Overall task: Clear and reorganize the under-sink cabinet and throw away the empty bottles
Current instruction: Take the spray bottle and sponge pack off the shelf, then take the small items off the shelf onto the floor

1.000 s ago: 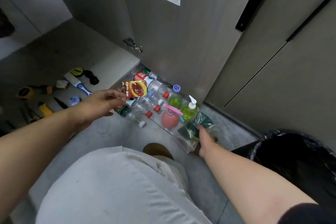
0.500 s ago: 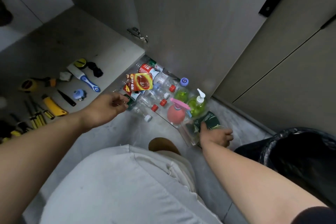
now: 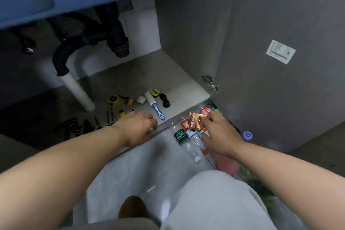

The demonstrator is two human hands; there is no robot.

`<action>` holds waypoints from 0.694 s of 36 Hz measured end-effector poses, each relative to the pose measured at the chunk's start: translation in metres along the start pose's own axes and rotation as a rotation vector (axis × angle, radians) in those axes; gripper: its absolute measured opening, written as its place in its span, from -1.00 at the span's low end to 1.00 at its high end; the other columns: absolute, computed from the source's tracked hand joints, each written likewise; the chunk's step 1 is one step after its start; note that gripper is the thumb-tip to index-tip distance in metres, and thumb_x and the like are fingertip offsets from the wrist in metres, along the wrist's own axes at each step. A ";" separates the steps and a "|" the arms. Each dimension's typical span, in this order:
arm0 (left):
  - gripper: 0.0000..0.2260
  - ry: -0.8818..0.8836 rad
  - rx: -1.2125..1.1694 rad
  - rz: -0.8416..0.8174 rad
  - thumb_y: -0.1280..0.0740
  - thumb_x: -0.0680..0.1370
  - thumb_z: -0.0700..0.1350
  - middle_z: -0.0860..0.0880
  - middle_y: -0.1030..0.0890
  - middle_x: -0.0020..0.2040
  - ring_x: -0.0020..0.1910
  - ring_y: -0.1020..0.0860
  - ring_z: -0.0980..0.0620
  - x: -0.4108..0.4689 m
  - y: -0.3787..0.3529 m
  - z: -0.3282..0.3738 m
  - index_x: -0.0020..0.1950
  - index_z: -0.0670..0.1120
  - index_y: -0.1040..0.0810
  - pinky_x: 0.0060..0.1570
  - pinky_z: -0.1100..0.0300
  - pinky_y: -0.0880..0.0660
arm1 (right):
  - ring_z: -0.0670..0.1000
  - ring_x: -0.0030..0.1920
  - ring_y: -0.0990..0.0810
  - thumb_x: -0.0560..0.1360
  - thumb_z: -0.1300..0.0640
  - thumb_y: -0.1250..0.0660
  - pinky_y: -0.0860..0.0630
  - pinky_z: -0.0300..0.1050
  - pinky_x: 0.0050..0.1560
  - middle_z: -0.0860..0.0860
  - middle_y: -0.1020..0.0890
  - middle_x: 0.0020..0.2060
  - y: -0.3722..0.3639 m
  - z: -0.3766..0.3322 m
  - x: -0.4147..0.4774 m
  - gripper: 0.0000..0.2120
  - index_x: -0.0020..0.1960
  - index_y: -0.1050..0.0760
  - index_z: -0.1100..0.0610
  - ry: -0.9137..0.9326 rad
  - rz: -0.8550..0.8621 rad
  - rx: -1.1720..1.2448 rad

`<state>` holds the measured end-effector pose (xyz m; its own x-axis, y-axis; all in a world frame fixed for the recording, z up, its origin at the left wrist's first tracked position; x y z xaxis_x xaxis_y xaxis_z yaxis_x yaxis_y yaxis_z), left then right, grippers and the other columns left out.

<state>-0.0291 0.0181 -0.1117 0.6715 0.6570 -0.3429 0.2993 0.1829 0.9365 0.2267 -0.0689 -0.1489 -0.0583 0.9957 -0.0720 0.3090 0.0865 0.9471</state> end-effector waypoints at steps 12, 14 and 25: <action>-0.46 0.258 -0.205 -0.092 -0.31 0.59 -0.03 0.02 -0.29 0.45 0.42 -0.35 -0.06 0.034 -0.068 -0.095 0.53 0.18 -0.24 0.30 -0.03 -0.34 | 0.13 0.30 -0.39 0.53 0.04 -0.29 -0.43 0.00 0.22 0.07 -0.30 0.31 -0.041 -0.042 0.155 -0.53 0.42 -0.34 -0.06 0.161 -0.463 -0.192; -0.46 0.299 -0.274 -0.063 -0.30 0.59 -0.02 0.01 -0.27 0.46 0.42 -0.38 -0.10 0.052 -0.082 -0.104 0.54 0.17 -0.21 0.30 -0.01 -0.34 | 0.15 0.27 -0.42 0.54 0.04 -0.30 -0.47 0.03 0.23 0.08 -0.29 0.32 -0.055 -0.042 0.176 -0.50 0.45 -0.29 -0.10 0.136 -0.499 -0.192; -0.42 0.325 -0.531 0.177 -0.31 0.60 -0.03 -0.13 -0.25 0.52 0.46 -0.33 -0.19 0.172 -0.108 -0.131 0.60 0.05 -0.22 0.41 -0.03 -0.35 | 0.26 0.20 -0.44 0.50 0.19 -0.30 -0.50 0.11 0.22 0.18 -0.35 0.22 -0.118 -0.030 0.246 -0.41 0.48 -0.24 0.01 0.020 -0.386 -0.065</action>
<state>-0.0341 0.2072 -0.2622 0.4151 0.8832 -0.2184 -0.2290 0.3337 0.9145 0.1477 0.1651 -0.2691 -0.1777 0.8894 -0.4211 0.2002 0.4516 0.8694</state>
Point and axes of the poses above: each hand's wrist, its own x-axis towards the middle knuckle, its own y-axis out of the back of the hand, z = x × y, the point moved 3 cm from there along x, towards the middle knuckle
